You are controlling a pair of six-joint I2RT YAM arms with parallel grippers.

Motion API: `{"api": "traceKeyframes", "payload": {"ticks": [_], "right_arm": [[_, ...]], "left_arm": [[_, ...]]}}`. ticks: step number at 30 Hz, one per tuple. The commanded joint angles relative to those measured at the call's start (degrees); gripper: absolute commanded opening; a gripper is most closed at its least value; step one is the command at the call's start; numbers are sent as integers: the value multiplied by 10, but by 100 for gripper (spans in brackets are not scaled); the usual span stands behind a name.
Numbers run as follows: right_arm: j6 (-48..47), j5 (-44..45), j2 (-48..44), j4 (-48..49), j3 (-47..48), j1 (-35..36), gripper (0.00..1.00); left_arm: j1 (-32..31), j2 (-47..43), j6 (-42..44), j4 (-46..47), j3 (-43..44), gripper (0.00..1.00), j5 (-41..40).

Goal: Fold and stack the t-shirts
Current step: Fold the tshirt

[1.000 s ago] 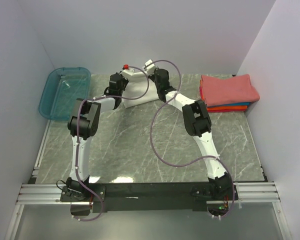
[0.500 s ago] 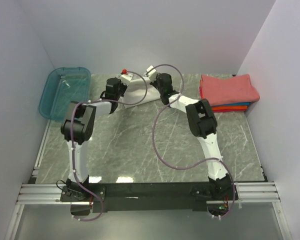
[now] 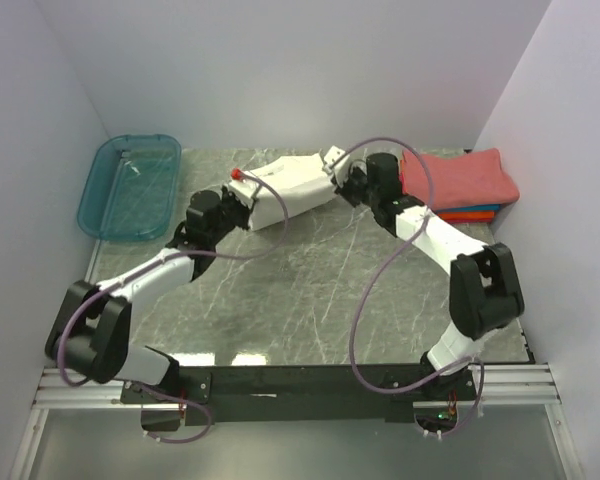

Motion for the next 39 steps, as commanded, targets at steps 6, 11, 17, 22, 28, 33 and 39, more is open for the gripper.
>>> {"api": "traceKeyframes", "payload": {"ticks": [6,11,17,22,28,33,39], "right_arm": [[-102,-94,-158,-197,-179,-9,0],[-144,-108,-292,-244,-298,-9,0],[-205,-124,-447,-347,-384,-7,0],[-245,-135,-525,-470,-395,-7,0],[-236,-123,-548,-486,-396,-7,0],[-190,-97,-466,-379,-340,-7,0],[-148,-104,-236,-325,-157,-8,0]], "left_arm": [[-95,-148,-77,-114,-110,0,50],[-157,-226,-144,-149,-164,1,70],[-241,-273,-241,-168,-196,1,70],[-330,-288,-345,-177,-209,1,40],[-423,-306,-416,-219,-215,1,-71],[-404,-314,-397,-238,-195,0,-171],[-229,-255,-382,-193,-173,0,-120]]}}
